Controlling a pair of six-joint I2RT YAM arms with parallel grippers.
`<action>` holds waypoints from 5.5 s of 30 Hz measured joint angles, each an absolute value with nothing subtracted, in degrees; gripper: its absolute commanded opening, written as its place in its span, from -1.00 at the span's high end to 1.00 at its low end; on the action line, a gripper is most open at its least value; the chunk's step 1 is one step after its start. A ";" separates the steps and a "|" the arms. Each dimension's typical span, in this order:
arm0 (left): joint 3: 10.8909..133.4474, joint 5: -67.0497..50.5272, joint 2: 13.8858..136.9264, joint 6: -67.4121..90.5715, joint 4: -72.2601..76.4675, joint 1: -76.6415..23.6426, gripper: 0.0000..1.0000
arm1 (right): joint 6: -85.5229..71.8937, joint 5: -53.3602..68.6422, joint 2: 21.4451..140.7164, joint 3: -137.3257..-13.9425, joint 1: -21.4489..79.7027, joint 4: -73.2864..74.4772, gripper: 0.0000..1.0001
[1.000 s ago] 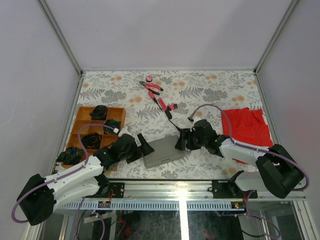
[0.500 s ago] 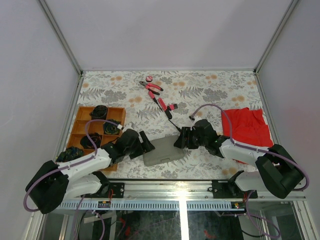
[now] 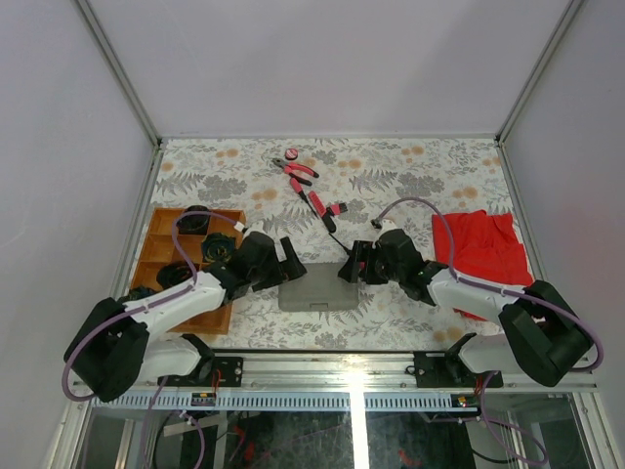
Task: Sort the tools into containers
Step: Adjust the storage box at the center of the board, then open the storage box at the center of the board.
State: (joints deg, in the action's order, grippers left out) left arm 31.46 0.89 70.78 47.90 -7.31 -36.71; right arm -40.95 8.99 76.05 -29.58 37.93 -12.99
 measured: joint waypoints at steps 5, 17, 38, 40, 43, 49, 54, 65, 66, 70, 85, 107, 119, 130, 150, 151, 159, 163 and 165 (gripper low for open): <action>31.46 2.22 66.35 46.54 -9.50 -36.42 -1.00 | -38.33 8.58 74.28 -29.82 37.93 -11.57 -0.57; 27.99 -1.06 61.47 43.90 -9.61 -36.32 -0.99 | -26.57 8.34 65.89 -29.85 37.93 -5.93 -0.56; 24.95 -4.25 67.20 43.00 -3.97 -36.32 -0.61 | -5.37 15.92 61.32 -22.15 53.58 -23.46 -0.58; 24.71 -4.29 67.22 43.13 -3.44 -36.32 -0.58 | -2.02 18.70 61.30 -21.54 53.89 -23.86 -0.54; 24.40 -4.32 67.22 43.35 -2.63 -36.32 -0.55 | 4.34 22.79 61.45 -21.10 53.98 -23.97 -0.40; 24.08 -4.69 67.51 43.86 -1.63 -36.32 -0.41 | 13.10 27.70 62.83 -19.33 54.08 -26.33 -0.23; 23.90 -4.71 67.61 44.25 -0.62 -36.32 -0.18 | 16.27 28.05 65.84 -19.27 54.41 -27.73 -0.15; 23.20 -4.71 67.61 44.95 1.78 -36.23 -0.02 | 17.52 26.39 67.18 -18.83 55.44 -30.79 -0.06; 23.18 -4.73 67.61 44.97 1.89 -36.23 0.00 | 17.50 26.33 67.55 -18.76 55.70 -31.14 -0.06; 23.07 -4.78 67.70 44.95 2.44 -36.23 0.15 | 17.63 26.00 69.36 -18.63 57.45 -31.88 -0.04; 23.00 -4.93 68.42 45.01 4.36 -36.21 0.20 | 20.43 24.60 71.59 -18.33 60.42 -32.12 -0.04; 23.00 -4.97 68.77 45.15 4.86 -36.21 0.12 | 22.13 17.15 73.45 -17.72 60.62 -34.22 -0.03; 23.00 -5.02 69.06 45.15 5.19 -36.21 0.12 | 22.39 16.80 73.73 -17.96 60.62 -33.56 0.11; 23.03 -5.93 70.06 45.23 6.48 -36.23 0.14 | 22.59 20.43 73.71 -19.90 60.58 -29.56 0.27; 23.24 -6.20 70.50 45.80 6.76 -36.23 0.16 | 22.09 29.32 75.77 -19.42 61.56 -20.10 0.31; 23.24 -6.20 70.50 45.80 6.76 -36.23 0.16 | 21.98 29.50 75.11 -19.31 61.56 -19.86 0.26; 23.24 -6.17 70.48 45.82 6.76 -36.23 0.16 | 21.23 29.30 62.57 -17.52 61.56 -19.94 0.13; 23.24 -6.15 70.43 45.82 6.72 -36.23 0.16 | 21.23 25.43 57.47 -16.36 61.56 -19.94 0.07; 23.24 -6.15 70.43 45.82 6.72 -36.23 0.16 | 21.30 22.90 55.96 -15.77 61.58 -19.92 -0.01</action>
